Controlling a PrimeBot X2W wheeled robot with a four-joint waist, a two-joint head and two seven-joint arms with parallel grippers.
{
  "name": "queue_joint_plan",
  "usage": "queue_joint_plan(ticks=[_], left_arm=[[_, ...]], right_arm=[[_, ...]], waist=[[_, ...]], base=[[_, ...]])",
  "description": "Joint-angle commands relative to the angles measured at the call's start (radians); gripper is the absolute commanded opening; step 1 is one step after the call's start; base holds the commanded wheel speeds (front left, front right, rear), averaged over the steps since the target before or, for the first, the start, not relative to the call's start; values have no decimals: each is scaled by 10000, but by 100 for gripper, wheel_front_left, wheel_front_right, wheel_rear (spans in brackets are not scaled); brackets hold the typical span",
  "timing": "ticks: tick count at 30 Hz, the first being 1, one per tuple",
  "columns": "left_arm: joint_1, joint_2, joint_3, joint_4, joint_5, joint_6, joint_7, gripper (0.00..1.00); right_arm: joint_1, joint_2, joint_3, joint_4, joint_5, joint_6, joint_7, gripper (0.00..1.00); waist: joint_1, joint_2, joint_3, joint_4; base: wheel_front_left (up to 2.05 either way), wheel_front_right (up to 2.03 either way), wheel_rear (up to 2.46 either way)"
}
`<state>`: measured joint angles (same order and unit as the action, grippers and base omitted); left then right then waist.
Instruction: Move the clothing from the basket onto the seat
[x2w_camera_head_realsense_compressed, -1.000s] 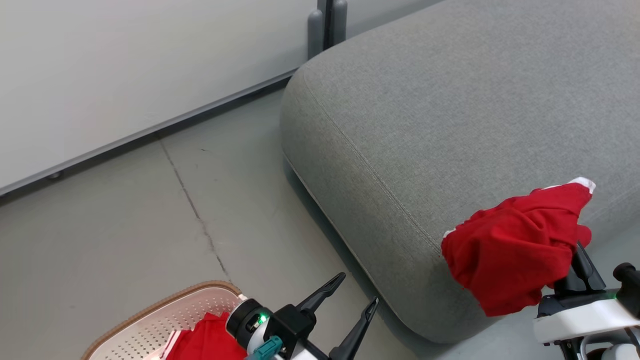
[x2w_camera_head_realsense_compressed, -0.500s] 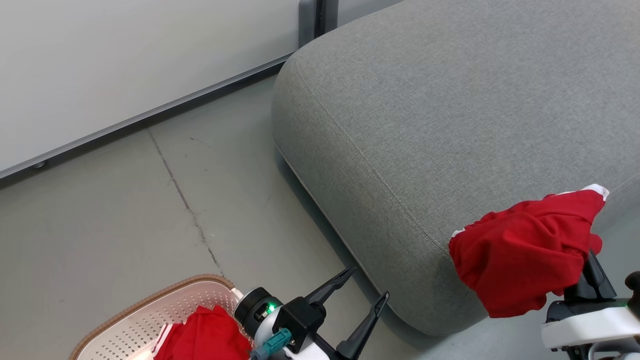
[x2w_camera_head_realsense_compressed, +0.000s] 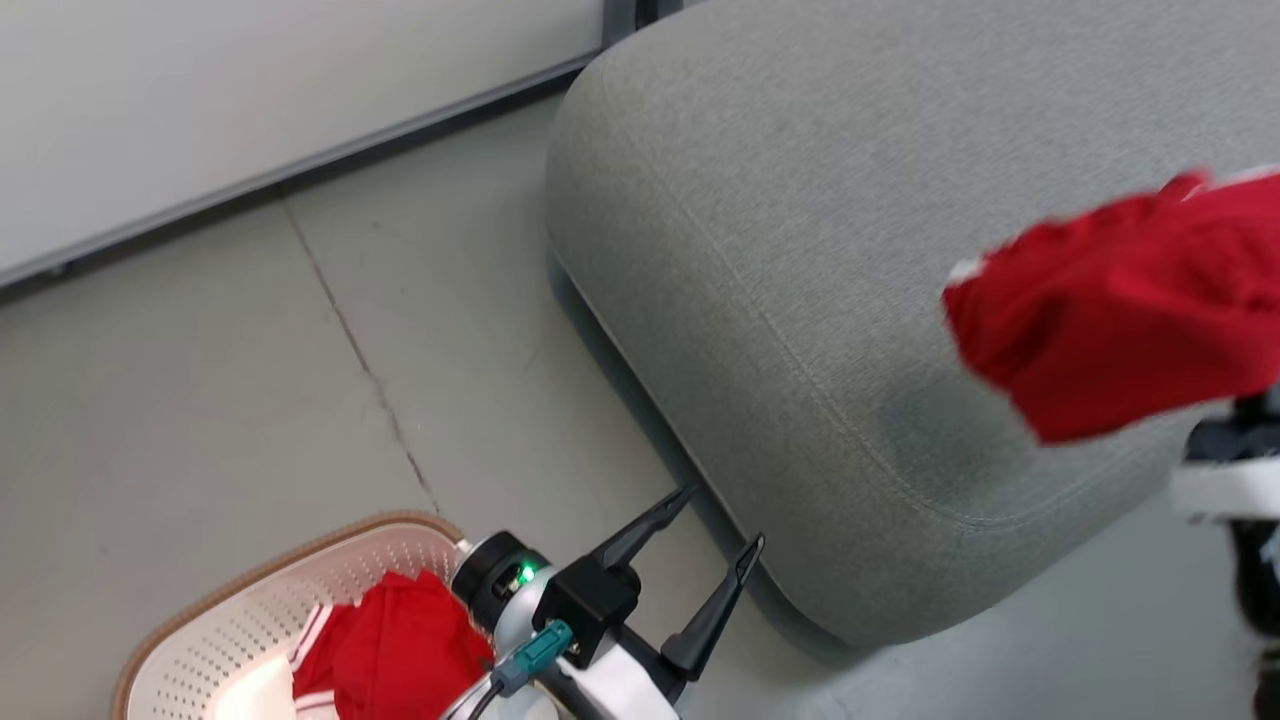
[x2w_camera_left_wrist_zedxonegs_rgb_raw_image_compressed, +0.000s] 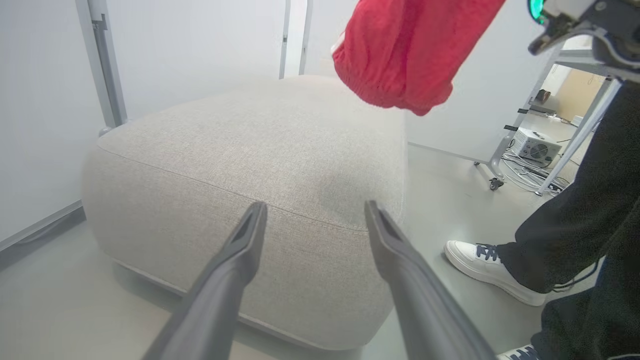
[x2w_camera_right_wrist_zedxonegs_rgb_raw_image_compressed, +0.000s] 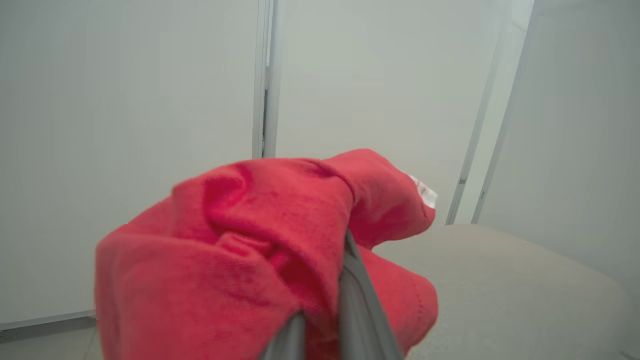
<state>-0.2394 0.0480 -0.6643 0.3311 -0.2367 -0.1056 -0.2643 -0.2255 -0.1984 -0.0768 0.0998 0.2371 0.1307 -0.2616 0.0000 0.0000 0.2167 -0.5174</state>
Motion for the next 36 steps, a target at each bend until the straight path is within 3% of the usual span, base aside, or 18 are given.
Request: queue_joint_plan(ticks=[1,8,16,20,26,36], left_arm=[[-348,50,50,21,185,-36,0,100],[-1002,50,150,141,650,-105,0,100],[-1922,206,-204,381,1440,-213,0,100],[-2343,282,-440,452,1580,-240,0,100],[-2625,415,-379,392,1683,-252,0,100],[-2738,535,-382,258,1888,-254,0,100]], right_arm=[[-671,-240,-275,-88,92,2,-47,0],[-2453,-918,-1251,68,596,2,-47,0],[-4411,-2014,-1968,1421,1021,2,-47,0],[-5556,-2458,-2153,2803,1459,2,-47,0],[-6329,-2870,-2130,4625,1225,2,-45,0],[-7016,-3016,-1331,7975,991,2,-45,0]], waist=[[0,0,576,297],[0,0,1810,876],[0,0,3307,1594],[0,0,3975,1935],[0,0,4553,2366],[0,0,5070,2875]], base=[[0,0,0],[0,0,0],[0,0,0],[0,0,0],[0,0,0],[0,0,0]])
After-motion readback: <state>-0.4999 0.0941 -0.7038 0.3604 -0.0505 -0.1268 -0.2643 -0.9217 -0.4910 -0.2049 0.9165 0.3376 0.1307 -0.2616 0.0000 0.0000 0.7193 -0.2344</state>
